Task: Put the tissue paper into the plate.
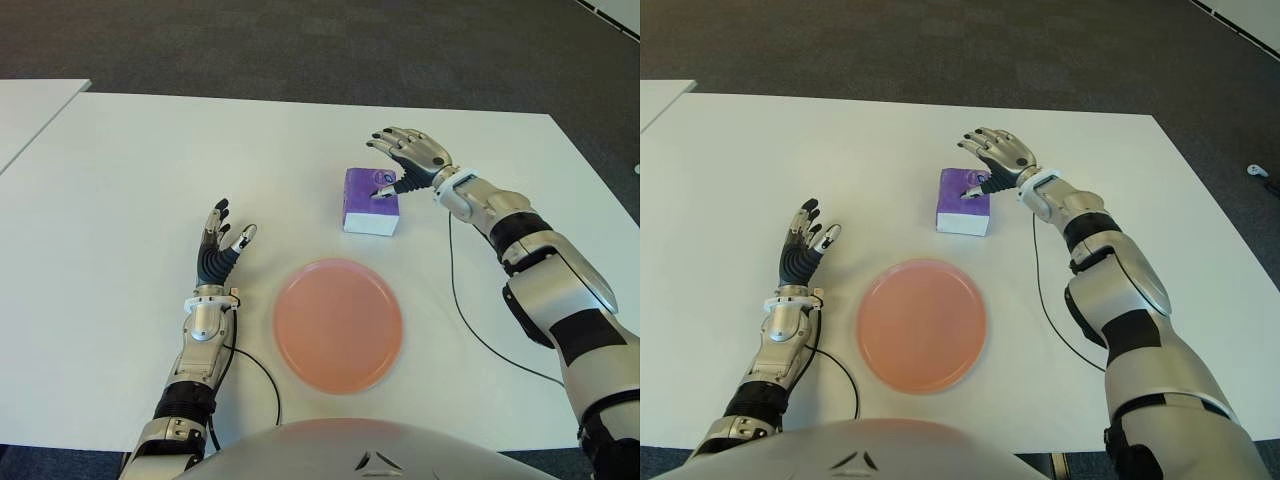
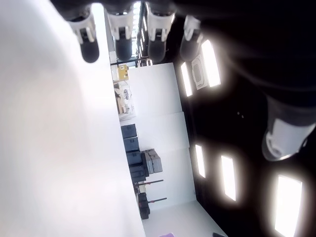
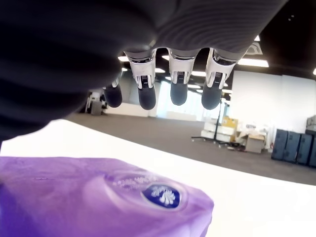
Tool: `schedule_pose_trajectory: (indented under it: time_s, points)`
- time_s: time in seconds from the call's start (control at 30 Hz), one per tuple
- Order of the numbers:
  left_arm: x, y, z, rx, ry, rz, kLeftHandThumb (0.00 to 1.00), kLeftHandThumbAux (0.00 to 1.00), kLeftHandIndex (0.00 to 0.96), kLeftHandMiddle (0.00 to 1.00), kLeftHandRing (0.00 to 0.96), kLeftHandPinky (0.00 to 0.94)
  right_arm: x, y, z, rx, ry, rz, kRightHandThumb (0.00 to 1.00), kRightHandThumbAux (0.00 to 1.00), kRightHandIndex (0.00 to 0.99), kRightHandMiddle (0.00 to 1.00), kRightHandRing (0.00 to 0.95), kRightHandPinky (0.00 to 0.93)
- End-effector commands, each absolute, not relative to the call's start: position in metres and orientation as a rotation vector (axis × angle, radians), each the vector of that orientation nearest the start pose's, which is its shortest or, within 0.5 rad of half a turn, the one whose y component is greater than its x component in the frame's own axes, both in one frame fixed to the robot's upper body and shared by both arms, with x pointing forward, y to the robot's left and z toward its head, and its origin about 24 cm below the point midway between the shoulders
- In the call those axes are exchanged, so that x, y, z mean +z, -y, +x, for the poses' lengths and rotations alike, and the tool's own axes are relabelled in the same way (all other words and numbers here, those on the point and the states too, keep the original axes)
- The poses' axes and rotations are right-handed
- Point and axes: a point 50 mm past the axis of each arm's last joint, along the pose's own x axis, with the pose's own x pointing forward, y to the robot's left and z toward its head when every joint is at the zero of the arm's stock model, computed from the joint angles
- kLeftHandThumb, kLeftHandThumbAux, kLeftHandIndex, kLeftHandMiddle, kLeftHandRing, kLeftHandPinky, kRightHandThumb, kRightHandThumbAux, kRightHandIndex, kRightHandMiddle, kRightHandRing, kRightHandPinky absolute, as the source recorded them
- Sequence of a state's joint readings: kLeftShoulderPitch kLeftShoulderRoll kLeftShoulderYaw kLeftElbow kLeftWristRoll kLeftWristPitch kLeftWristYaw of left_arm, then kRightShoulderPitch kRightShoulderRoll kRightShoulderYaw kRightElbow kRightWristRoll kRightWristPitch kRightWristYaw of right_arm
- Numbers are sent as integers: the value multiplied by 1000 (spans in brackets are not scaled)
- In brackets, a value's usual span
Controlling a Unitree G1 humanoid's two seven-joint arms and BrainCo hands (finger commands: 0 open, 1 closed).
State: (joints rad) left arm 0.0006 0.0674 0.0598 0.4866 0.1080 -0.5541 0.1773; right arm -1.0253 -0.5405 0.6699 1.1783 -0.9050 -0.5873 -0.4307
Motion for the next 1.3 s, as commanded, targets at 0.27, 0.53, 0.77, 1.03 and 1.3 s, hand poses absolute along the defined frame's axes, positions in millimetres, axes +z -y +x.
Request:
schedule_pose_trajectory:
  time_s: [0.27,0.53,0.77,1.03,1.3]
  points:
    - [-33,-183,219,183,-7,164,0,492,0,0,0,0,142,186,378,420,550,-1528,324,361,0,0,0,0]
    - [-33,-183,220,180,-8,161,0,497,0,0,0,0,147,188,376,409,529,-1480,348,374,0,0,0,0]
    - [-32,-183,221,177,-4,164,0,497,0,0,0,0,153,189,375,427,506,-1436,371,420,0,0,0,0]
    - [-32,-183,221,179,-3,163,0,494,0,0,0,0,137,182,367,492,480,-1385,353,435,0,0,0,0]
    - [-32,-183,221,177,-6,165,0,490,0,0,0,0,110,171,367,520,432,-1389,315,410,0,0,0,0]
